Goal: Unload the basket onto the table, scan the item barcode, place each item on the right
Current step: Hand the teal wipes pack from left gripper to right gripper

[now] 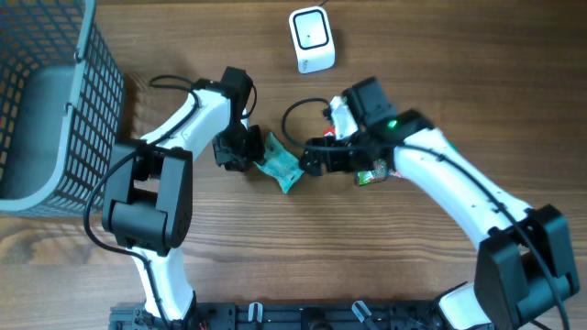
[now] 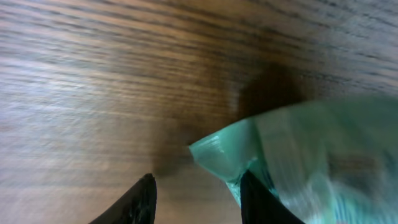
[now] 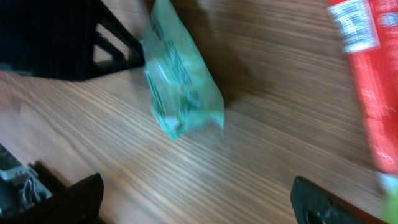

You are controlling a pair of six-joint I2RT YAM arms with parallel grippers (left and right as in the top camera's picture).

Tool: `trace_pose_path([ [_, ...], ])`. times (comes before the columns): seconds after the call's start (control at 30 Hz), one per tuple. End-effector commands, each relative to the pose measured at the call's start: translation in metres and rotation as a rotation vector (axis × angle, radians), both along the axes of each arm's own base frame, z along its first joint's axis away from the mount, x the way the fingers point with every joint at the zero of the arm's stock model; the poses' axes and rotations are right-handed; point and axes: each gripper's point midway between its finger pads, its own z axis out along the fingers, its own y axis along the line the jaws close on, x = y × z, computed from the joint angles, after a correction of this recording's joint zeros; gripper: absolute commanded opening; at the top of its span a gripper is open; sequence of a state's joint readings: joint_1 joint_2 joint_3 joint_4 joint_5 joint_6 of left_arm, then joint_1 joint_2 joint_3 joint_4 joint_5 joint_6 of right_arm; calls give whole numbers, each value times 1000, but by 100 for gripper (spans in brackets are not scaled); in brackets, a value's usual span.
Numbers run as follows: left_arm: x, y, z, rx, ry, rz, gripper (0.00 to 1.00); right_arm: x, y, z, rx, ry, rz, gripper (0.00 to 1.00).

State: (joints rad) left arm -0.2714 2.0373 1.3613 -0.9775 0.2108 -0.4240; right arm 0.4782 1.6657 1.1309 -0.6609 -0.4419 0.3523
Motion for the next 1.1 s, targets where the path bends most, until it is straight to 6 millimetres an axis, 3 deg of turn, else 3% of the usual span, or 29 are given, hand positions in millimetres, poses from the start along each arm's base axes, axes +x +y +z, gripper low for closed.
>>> trace_pose_path([
  [0.0, -11, -1, -5, -4, 8, -12, 38, -11, 10, -18, 42, 83, -122, 97],
  [0.17, -12, 0, -5, -3, 12, -12, 39, -9, 18, -36, 110, 75, -207, 91],
  [0.43, -11, -1, -5, -4, 8, -12, 39, -1, 29, -63, 164, -20, -227, 90],
  [0.57, -10, -1, -6, -5, 5, -12, 39, 4, 49, -79, 197, -43, -204, 89],
  [0.63, -10, -1, -6, -6, 3, -12, 39, 4, 56, -84, 205, -54, -188, 76],
  [0.7, -10, -1, -6, -6, 1, -12, 40, 4, 56, -87, 204, -54, -187, 36],
  [0.77, -9, -1, -6, -6, 0, -11, 41, 6, 55, -84, 206, -62, -191, 7],
  [0.9, 9, 10, 16, -22, -59, 11, 41, 10, 54, -54, 250, -143, -109, 4],
  [1.07, 45, 45, 85, -51, -232, 120, 45, -4, 43, -8, 266, -227, 10, 4],
])
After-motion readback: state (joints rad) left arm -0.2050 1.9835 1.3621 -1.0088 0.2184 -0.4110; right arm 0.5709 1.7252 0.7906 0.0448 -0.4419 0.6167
